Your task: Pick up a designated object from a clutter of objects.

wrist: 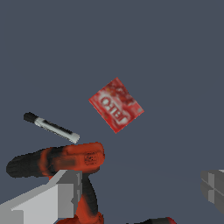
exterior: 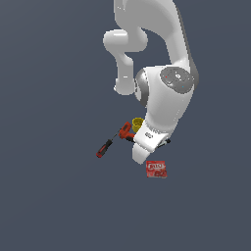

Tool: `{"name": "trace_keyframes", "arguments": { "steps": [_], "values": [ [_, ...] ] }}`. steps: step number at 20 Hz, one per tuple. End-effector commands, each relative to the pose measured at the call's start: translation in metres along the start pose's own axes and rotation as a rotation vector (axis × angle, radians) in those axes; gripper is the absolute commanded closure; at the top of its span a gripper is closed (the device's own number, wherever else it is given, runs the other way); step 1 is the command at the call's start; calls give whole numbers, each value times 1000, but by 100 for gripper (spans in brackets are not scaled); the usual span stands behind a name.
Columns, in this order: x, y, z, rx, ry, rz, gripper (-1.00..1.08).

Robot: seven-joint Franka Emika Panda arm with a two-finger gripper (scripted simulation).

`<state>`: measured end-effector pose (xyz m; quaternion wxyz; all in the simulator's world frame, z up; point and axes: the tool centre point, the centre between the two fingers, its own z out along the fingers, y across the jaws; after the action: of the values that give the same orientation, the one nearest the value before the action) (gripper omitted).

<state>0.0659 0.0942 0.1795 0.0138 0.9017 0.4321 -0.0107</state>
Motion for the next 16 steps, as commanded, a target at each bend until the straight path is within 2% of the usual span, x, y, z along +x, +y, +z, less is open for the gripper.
{"name": "trace_keyframes", "arguments": {
  "steps": [1, 16],
  "values": [
    [7, 0, 12, 0, 2, -80, -92],
    [46, -6, 86, 3, 22, -520, -92]
  ]
}}
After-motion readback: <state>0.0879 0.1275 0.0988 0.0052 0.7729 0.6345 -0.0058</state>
